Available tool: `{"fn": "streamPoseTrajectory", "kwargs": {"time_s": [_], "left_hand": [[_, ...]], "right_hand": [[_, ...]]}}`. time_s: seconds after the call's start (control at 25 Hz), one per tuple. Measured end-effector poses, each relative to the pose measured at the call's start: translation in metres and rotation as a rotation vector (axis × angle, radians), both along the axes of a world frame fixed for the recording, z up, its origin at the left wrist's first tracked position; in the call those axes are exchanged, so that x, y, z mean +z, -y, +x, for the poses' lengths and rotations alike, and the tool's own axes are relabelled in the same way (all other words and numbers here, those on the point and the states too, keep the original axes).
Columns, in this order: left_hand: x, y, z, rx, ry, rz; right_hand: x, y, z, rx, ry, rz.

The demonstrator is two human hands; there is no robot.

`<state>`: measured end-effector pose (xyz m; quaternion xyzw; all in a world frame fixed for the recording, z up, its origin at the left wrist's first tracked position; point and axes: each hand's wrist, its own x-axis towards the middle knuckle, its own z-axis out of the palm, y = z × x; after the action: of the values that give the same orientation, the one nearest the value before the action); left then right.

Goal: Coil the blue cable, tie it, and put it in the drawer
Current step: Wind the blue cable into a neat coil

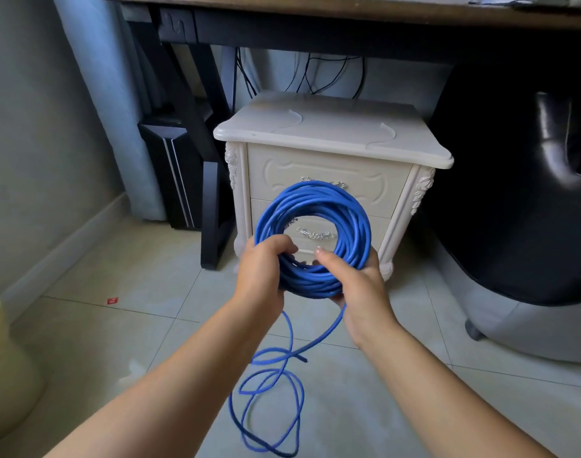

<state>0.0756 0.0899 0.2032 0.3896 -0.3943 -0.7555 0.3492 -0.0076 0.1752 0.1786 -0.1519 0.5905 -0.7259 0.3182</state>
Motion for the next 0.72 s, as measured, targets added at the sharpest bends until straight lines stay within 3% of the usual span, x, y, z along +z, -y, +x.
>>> {"fn": "streamPoseTrajectory", "kwargs": {"time_s": [0.16, 0.28, 0.4, 0.56, 0.64, 0.72], "left_hand": [[-0.014, -0.002, 0.003, -0.167, 0.038, 0.027], [-0.011, 0.003, 0.007, -0.335, 0.204, -0.103], [-0.004, 0.008, 0.008, -0.343, 0.225, -0.311], [0.000, 0.011, 0.009, -0.322, 0.432, -0.907], [-0.002, 0.012, 0.010, -0.422, 0.503, -1.148], [-0.007, 0.014, 0.010, -0.557, 0.569, -1.216]], "right_hand": [[0.004, 0.000, -0.015, -0.090, 0.090, 0.054], [0.010, -0.002, -0.028, -0.145, -0.016, 0.074], [0.017, -0.005, -0.034, -0.125, -0.277, 0.155], [0.018, -0.010, -0.030, 0.028, -0.738, 0.345], [0.016, -0.011, -0.029, 0.105, -0.934, 0.413], [0.016, -0.013, -0.029, 0.146, -1.071, 0.468]]}}
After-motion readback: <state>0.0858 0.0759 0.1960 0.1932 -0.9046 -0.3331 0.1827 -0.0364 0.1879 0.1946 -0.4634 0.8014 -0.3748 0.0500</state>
